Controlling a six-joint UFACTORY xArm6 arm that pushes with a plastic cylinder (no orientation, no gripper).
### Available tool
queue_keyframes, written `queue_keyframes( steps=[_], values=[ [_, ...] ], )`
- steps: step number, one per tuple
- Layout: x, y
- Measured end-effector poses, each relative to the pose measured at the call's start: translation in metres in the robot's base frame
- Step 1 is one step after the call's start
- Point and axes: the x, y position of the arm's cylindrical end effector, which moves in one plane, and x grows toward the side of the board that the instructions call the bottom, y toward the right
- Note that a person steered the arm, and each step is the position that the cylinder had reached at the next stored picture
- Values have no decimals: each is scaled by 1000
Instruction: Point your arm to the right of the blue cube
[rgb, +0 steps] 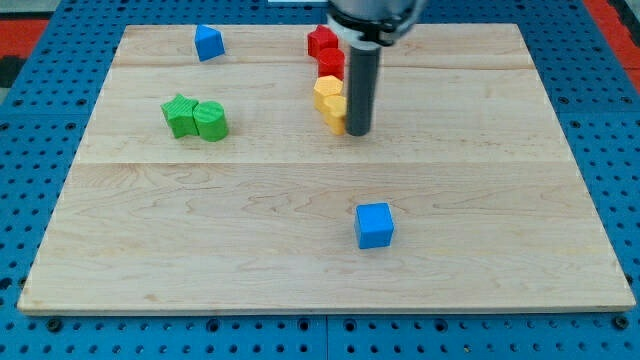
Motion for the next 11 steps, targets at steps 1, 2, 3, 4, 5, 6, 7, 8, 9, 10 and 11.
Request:
queue_keyframes(
  steps=[1,2,3,4,5,6,7,8,9,10,11],
  values=[
    [-5,0],
    [2,26],
    [1,24],
    [1,29],
    [1,38],
    [10,56],
    [51,123],
    [114,141],
    [188,137],
    [187,125],
    [176,93]
  ],
)
